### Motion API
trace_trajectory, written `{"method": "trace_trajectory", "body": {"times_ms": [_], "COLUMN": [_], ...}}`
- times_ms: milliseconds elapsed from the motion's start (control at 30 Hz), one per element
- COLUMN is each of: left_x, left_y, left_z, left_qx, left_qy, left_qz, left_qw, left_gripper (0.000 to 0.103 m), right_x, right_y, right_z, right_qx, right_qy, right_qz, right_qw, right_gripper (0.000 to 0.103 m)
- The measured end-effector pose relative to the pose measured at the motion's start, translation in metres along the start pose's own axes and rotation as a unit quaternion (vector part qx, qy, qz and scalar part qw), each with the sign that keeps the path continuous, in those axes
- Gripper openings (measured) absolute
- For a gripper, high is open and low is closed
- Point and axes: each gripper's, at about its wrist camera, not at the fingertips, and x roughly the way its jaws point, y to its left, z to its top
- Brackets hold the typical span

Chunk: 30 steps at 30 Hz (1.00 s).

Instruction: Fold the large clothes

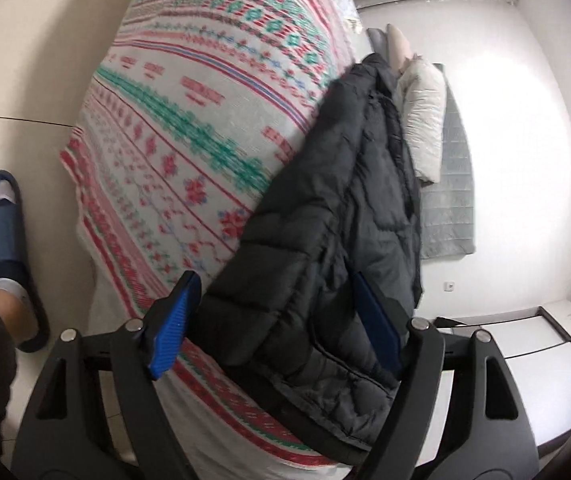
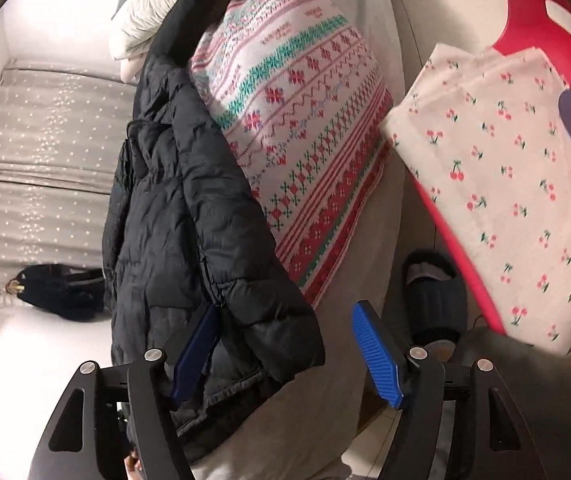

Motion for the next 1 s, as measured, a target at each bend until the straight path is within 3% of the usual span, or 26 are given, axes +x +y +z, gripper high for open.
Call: {"method": "trace_trajectory", "body": {"times_ms": [67,200,233,300,400,500,667,900,1000], "left_x": [0.002,-0.001,-0.005,-0.013,-0.029,-0.053,-0.089,-0.131,-0.134], "left_y": [-0.007,-0.022,-0.027,-0.041,-0.06,-0.078,-0.097,-0.099,-0.088], "left_z": [-0.003,-0.009,-0.01,-0.014,-0.023,-0.032,-0.055,-0.097,-0.102], "left_qx": [0.015,0.064,0.078,0.111,0.146,0.162,0.186,0.214,0.191], "left_qy": [0.004,-0.006,-0.012,-0.026,-0.048,-0.07,-0.081,-0.091,-0.079], "left_qz": [0.0,0.014,0.014,0.026,0.045,0.033,0.045,0.069,0.072], "left_qw": [0.9999,0.9978,0.9968,0.9931,0.9871,0.9837,0.9783,0.9702,0.9757], "left_gripper": [0.075,0.039,0.027,0.016,0.012,0.011,0.01,0.01,0.01], "right_x": [0.007,0.009,0.007,0.001,-0.011,-0.028,-0.079,-0.13,-0.129], "right_y": [0.005,0.013,0.013,0.012,0.014,0.024,0.043,0.061,0.062], "right_z": [0.0,-0.004,-0.006,-0.008,-0.012,-0.017,-0.033,-0.06,-0.066], "right_qx": [-0.002,-0.014,-0.016,-0.006,-0.009,-0.029,-0.073,-0.126,-0.136], "right_qy": [0.008,-0.004,-0.01,-0.022,-0.048,-0.079,-0.134,-0.182,-0.177], "right_qz": [0.007,0.016,0.018,0.037,0.057,0.082,0.149,0.161,0.153], "right_qw": [1.0,1.0,1.0,0.999,0.997,0.993,0.977,0.962,0.963], "right_gripper": [0.071,0.067,0.043,0.013,0.009,0.006,0.004,0.004,0.004]}}
